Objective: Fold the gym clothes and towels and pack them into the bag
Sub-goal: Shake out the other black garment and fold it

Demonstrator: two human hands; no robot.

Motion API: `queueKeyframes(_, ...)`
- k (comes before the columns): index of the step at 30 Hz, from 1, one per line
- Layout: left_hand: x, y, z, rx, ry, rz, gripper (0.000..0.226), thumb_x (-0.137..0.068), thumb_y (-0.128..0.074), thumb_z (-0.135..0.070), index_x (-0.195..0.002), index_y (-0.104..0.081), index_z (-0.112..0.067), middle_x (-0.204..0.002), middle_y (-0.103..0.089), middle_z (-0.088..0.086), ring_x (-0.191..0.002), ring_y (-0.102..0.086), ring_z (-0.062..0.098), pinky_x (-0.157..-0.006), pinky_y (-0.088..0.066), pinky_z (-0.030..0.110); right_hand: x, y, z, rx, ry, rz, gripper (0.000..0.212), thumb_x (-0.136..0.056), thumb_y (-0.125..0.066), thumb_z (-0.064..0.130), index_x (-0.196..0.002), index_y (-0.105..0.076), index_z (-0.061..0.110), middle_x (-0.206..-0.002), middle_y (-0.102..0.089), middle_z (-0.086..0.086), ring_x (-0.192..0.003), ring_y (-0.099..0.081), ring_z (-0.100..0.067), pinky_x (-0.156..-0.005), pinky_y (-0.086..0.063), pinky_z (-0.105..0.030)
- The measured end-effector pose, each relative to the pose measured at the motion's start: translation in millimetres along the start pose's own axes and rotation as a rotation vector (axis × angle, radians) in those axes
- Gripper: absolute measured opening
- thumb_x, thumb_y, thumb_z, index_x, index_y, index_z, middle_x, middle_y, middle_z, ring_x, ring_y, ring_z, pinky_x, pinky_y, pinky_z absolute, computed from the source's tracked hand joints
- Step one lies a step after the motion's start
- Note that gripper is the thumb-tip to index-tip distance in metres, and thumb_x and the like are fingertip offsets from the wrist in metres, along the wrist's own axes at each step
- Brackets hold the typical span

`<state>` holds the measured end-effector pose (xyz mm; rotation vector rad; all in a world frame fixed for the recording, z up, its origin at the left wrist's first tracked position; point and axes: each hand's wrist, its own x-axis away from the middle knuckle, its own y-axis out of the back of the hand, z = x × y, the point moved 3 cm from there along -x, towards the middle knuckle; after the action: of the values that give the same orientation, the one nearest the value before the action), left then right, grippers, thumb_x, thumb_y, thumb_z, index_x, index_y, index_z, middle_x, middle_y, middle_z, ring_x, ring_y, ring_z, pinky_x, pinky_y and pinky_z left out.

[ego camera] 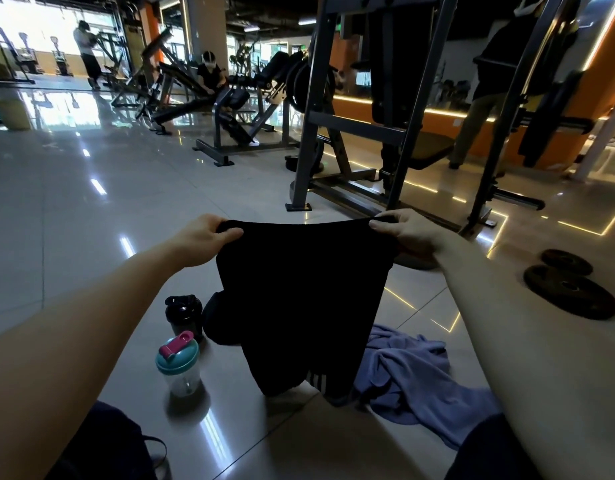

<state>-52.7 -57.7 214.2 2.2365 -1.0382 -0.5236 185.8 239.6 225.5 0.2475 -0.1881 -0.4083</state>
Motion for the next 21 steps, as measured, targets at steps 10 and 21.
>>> queueKeyframes(10, -5.8, 10.7, 2.7, 0.354, 0.041, -0.038, 0.041, -0.104, -0.051, -0.039, -0.069, -0.055, -0.019, -0.055, -0.039, -0.009, -0.052, -0.033, 0.010, -0.056, -0.026, 0.029, 13.9, -9.7, 23.8, 0.058, -0.033, -0.195, 0.039, -0.106, -0.042, 0.043, -0.103, -0.065, 0.011, -0.083, -0.059, -0.006, -0.074, -0.058, -0.017, -0.069, -0.042, -0.031)
queueKeyframes(21, -5.7, 8.0, 7.9, 0.623, 0.110, -0.107, 0.032, -0.101, -0.059, -0.036, -0.113, -0.070, -0.008, -0.097, -0.070, 0.009, -0.078, -0.068, 0.017, -0.078, -0.052, 0.030, 5.0, -20.3, 25.1, -0.073, 0.002, 0.026, 0.063, -0.085, -0.067, 0.062, -0.123, -0.069, 0.011, -0.121, -0.067, -0.016, -0.121, -0.058, -0.039, -0.104, -0.038, -0.046)
